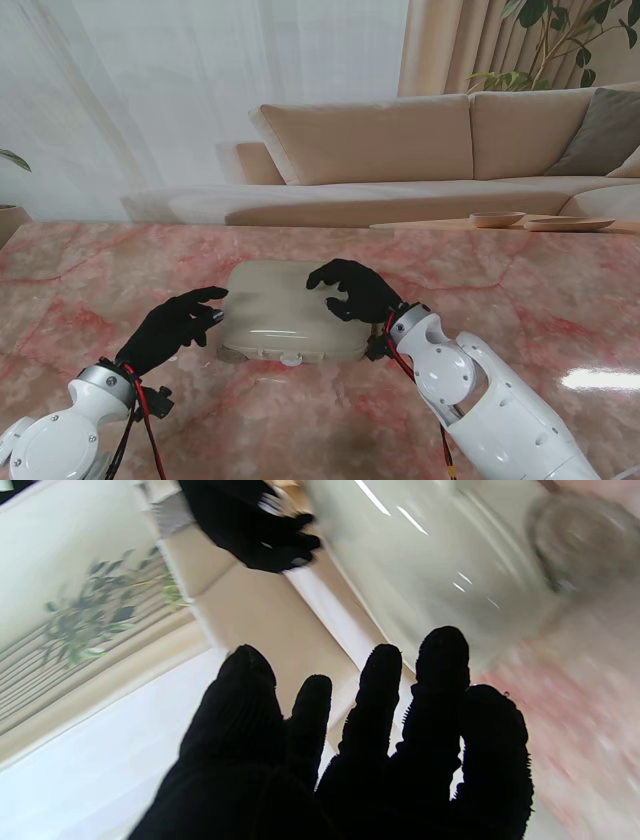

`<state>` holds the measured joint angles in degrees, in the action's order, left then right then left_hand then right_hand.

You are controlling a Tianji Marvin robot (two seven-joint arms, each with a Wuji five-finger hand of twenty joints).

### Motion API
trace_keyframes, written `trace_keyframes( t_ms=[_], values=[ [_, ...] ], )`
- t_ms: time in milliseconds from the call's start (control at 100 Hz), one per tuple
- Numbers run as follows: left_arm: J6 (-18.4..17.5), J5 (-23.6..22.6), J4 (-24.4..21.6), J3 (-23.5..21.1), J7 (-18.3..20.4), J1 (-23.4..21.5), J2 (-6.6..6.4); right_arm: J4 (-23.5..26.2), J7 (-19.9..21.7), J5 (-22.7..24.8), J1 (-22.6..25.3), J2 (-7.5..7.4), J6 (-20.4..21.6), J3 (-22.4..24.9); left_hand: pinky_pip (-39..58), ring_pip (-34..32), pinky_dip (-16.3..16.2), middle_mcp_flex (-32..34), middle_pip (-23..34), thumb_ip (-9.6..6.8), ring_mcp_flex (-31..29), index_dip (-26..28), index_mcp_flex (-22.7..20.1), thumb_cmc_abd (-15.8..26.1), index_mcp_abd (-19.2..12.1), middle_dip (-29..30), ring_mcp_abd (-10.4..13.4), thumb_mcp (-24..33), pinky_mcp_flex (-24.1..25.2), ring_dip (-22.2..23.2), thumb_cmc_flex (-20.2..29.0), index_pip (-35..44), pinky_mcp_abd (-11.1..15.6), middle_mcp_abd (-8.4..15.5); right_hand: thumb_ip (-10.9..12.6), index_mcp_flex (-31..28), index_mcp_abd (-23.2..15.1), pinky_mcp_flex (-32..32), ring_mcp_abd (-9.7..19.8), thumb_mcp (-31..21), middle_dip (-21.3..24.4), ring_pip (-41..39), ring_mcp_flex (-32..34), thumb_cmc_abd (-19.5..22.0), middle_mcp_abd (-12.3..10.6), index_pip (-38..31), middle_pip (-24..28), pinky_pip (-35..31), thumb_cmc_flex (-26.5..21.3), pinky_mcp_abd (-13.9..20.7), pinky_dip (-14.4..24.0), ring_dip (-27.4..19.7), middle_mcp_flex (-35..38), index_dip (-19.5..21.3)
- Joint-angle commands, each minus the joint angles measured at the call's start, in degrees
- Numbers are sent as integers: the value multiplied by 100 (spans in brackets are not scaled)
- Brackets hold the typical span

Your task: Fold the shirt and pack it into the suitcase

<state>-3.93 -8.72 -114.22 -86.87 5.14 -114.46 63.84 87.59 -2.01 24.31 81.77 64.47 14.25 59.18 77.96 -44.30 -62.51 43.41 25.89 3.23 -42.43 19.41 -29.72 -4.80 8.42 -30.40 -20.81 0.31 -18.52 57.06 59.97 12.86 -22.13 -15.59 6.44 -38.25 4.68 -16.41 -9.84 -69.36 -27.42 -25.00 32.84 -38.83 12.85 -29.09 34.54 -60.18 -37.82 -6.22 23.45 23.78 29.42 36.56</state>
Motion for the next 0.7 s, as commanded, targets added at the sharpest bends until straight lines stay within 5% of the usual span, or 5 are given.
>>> trace_keyframes(
  t_ms=[0, 70, 180, 240, 690],
  values=[
    [-54, -71, -81, 128, 185, 66, -7, -83, 31, 111, -13, 29, 85, -55, 395, -258, -173, 205, 157, -65, -227, -48, -111, 285, 53, -121, -174, -218, -120, 112, 68, 111, -108, 119, 35, 1, -13, 132, 165, 20, 63, -48, 90, 62, -190, -87, 58, -132, 174, 203, -153, -135, 79, -49],
    [-113, 118, -71, 228, 345, 123, -36, -155, -28, 411, -76, 4, 237, -108, 444, -304, -189, 225, 179, -65, -265, -41, -148, 318, 65, -131, -207, -220, -180, 126, 50, 139, -140, 108, -56, 3, -105, 235, 203, 140, 60, -9, 53, 92, -214, -108, 47, -101, 385, 148, -191, -145, 87, -47],
    [-161, 284, -75, 339, 609, 162, -92, -280, -150, 958, -188, -50, 483, -175, 507, -371, -213, 270, 222, -62, -336, -27, -225, 367, 75, -148, -243, -228, -278, 129, 10, 189, -211, 96, -663, 8, -233, 379, 211, 787, 41, 136, 75, 413, -282, -180, -43, -11, 1206, -58, -241, -150, 177, -42],
    [-160, 341, -83, 377, 743, 162, -122, -353, -201, 1089, -241, -62, 552, -216, 520, -396, -220, 269, 230, -61, -349, -24, -242, 388, 86, -151, -269, -232, -297, 128, -10, 201, -235, 102, -806, 20, -251, 379, 220, 1097, 31, 178, 81, 617, -285, -184, -51, -9, 1595, -58, -239, -149, 178, -44],
    [13, 789, 37, 470, 1423, 115, -245, -1015, -62, 818, -646, -31, 645, -708, 893, -1096, -424, 447, 501, -62, -670, -20, -304, 483, 227, -280, -306, -236, -704, 328, -36, 242, -240, 43, -874, -78, -229, 437, 259, 1369, -23, 216, 29, 767, -298, -262, -68, 68, 1726, 47, -223, -117, 160, -15]
  ],
)
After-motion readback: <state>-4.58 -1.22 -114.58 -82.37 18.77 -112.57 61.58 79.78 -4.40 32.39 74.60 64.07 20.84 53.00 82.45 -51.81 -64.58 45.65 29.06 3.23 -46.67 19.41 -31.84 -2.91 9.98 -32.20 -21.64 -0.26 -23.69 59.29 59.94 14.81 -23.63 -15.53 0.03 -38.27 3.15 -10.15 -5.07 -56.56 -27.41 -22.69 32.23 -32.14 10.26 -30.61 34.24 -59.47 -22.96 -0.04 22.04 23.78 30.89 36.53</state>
